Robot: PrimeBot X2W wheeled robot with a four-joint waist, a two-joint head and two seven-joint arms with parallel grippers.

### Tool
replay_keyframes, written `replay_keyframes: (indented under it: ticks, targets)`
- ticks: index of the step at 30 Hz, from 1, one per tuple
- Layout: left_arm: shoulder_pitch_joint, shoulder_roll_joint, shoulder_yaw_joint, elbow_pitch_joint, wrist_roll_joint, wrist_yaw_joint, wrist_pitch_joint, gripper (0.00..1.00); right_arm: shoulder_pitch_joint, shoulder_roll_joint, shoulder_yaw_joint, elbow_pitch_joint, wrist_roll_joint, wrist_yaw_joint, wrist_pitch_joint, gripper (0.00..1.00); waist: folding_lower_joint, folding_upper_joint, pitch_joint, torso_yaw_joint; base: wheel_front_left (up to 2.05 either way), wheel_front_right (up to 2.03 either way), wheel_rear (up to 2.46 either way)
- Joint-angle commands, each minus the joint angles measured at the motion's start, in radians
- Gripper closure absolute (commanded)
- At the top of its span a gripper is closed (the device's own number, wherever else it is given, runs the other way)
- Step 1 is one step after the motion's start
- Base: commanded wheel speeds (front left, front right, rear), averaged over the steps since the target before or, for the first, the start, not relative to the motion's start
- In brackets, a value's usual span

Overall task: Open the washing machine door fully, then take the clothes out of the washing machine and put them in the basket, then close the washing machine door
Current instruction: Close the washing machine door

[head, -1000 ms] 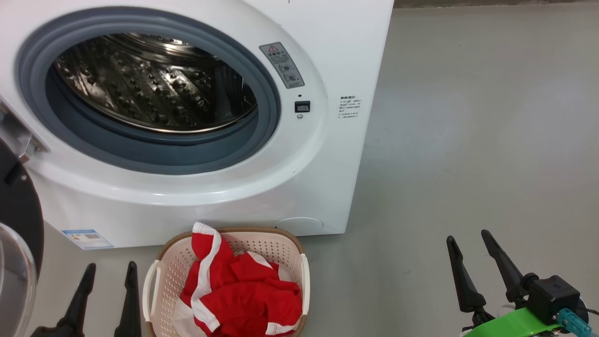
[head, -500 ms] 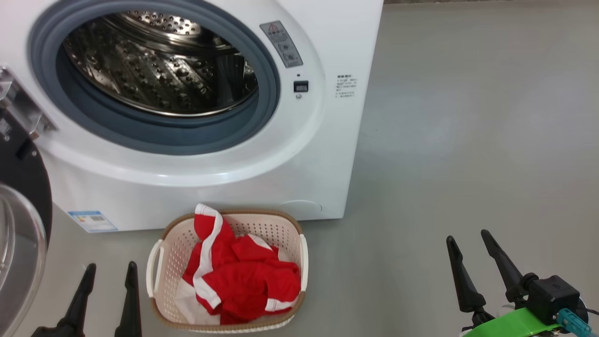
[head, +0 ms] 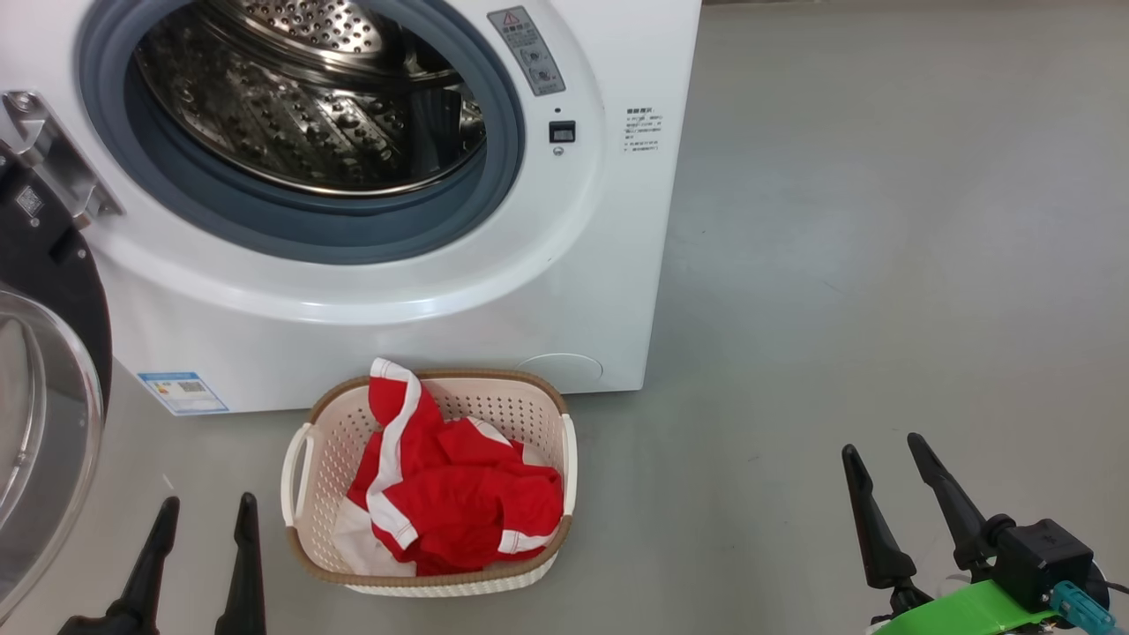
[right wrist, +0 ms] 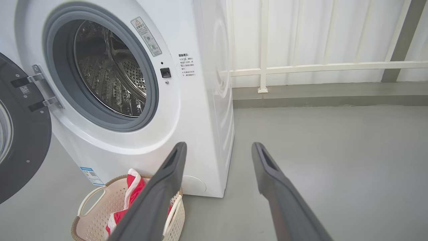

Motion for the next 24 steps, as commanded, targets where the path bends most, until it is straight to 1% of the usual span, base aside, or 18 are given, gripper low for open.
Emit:
replay_keyframes:
  ticks: [1,7,13,18,24]
  targets:
    - [-0.011,0.006,0.037,-0.028,0.011,-0.006,-0.005,0.00,-0.014,-0.010,0.018,-0.023,-0.005,0.006,-0.006,0.00,0.0000,0.0000,-0.001,0.001,0.00,0.00,0.00]
    - [-0.011,0.005,0.034,-0.028,0.009,-0.006,-0.005,0.00,-0.011,-0.011,0.016,-0.025,-0.004,0.006,-0.006,0.00,0.0000,0.0000,-0.004,0.010,0.00,0.00,0.00]
    - [-0.008,0.000,0.044,-0.019,0.003,-0.006,-0.005,0.00,-0.009,-0.016,0.024,-0.025,-0.004,0.006,-0.006,0.00,0.0000,0.0000,-0.010,0.045,0.00,0.00,0.00]
    - [-0.003,-0.007,0.050,-0.011,0.001,-0.006,-0.005,0.00,-0.009,-0.025,0.037,-0.020,-0.001,0.006,-0.006,0.00,0.0000,0.0000,-0.018,0.091,0.00,0.00,0.00]
    - [0.008,-0.014,0.055,-0.003,-0.003,-0.006,-0.005,0.00,-0.012,-0.035,0.054,-0.012,0.001,0.006,-0.006,0.00,0.0000,0.0000,-0.029,0.163,0.00,0.00,0.00]
